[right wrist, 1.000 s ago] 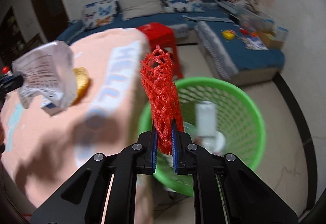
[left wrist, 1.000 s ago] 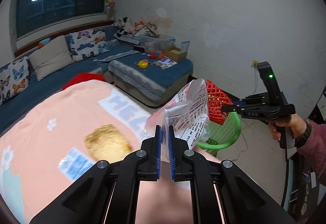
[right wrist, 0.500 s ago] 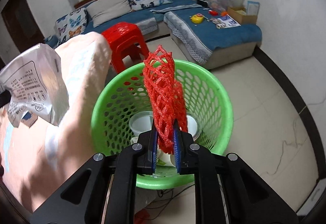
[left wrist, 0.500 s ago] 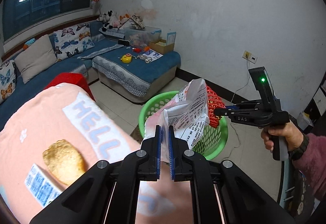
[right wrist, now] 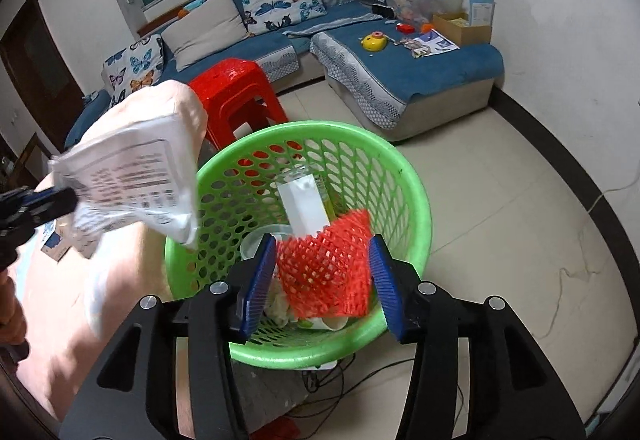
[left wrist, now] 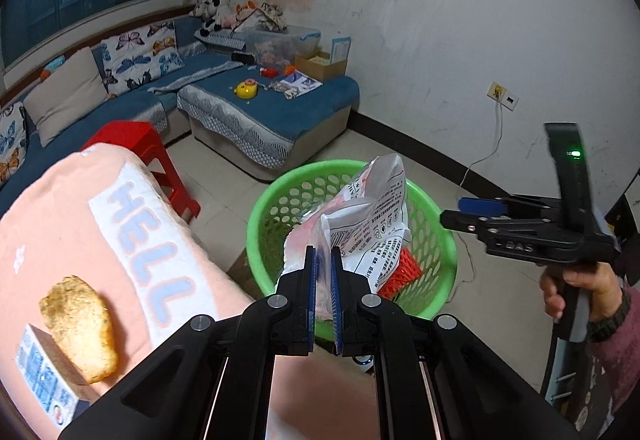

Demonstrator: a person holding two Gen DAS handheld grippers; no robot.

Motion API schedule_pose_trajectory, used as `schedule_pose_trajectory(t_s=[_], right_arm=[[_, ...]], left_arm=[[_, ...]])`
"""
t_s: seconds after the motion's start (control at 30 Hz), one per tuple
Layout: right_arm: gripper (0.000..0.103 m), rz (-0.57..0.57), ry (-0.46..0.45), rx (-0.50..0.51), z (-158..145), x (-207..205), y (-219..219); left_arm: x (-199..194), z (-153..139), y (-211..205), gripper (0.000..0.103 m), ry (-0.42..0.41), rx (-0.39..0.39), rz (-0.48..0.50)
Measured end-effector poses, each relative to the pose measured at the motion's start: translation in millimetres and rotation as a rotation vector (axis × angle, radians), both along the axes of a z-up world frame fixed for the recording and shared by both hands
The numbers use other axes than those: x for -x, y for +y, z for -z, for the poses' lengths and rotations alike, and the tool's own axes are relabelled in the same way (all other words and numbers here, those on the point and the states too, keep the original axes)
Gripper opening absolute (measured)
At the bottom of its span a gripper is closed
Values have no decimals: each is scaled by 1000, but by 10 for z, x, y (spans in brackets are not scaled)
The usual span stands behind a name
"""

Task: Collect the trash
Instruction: 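Lower the white packet into the green basket with the left tool and open it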

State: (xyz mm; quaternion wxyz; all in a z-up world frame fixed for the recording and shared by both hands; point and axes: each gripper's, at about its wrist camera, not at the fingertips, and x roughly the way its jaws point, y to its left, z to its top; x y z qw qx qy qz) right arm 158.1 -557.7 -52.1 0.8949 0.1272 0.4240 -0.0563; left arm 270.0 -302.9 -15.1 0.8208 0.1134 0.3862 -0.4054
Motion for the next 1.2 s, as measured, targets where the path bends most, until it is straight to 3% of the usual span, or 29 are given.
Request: schedule_pose_trajectory(t_s=[0.47, 0.53, 0.6, 0.63, 0.7, 0.87, 1.2], right_arm=[[56, 3, -22, 16, -77, 186, -72], [56, 5, -25, 15, -92, 198, -83], [56, 6, -24, 11, -90, 192, -87], [56, 5, -23, 10, -90, 185, -84], [56, 4, -23, 10, -87, 193, -69], [56, -13, -23, 12, -112, 179, 1], [62, -79, -46, 17, -206, 55, 301]], left_arm=[[9, 296, -358, 14, 71, -44, -5], [4, 302, -360, 20, 82, -38, -7], [0, 310, -362, 37, 91, -37, -17], [1, 314, -349, 40, 97, -30, -18], [6, 312, -316, 48, 103, -21, -20], [10, 211, -139, 49, 78, -14, -67], [46, -138, 587, 58, -32, -34, -279]])
